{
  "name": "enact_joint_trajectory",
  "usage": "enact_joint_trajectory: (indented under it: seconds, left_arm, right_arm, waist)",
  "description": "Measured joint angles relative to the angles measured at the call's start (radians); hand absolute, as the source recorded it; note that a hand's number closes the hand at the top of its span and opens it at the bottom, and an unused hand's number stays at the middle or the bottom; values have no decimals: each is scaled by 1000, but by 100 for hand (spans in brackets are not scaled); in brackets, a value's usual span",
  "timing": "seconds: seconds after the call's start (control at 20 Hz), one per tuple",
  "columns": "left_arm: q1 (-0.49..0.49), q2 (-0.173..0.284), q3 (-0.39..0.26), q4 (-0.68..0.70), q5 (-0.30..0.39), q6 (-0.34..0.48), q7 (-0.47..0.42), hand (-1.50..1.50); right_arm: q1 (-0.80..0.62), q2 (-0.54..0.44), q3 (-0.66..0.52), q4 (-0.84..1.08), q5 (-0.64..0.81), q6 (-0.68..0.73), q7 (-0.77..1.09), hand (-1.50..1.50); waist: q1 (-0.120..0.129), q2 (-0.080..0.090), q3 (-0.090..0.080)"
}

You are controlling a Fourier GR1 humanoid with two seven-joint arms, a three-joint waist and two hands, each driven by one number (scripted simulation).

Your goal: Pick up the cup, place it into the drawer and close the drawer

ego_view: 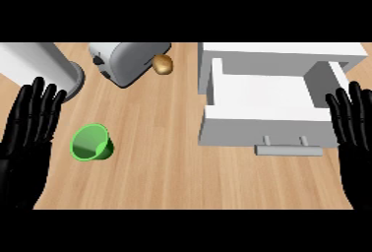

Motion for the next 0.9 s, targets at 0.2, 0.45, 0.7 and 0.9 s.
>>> enact_joint_trajectory:
  seconds: [0.2, 0.45, 0.7, 0.9]
  left_arm:
    - [7, 17, 59, 27, 66, -41, -60, -150]
    - [-2, -8, 101, 78, 177, -61, -43, -150]
    - [-18, -23, 124, 125, 242, -71, -23, -150]
    - [-46, -25, 141, 181, 264, -85, -42, -150]
  right_arm:
    - [-30, 8, 21, 12, 21, -3, 16, -150]
    - [-63, 20, 38, 15, -35, 23, 80, -150]
    - [-51, 21, 32, 0, -84, 52, 111, -150]
    - [-87, 20, 9, 47, -95, 67, 102, -150]
  waist:
    - [-4, -1, 23]
    - [-6, -1, 33]
    - [-9, -1, 36]
    - [-9, -1, 37]
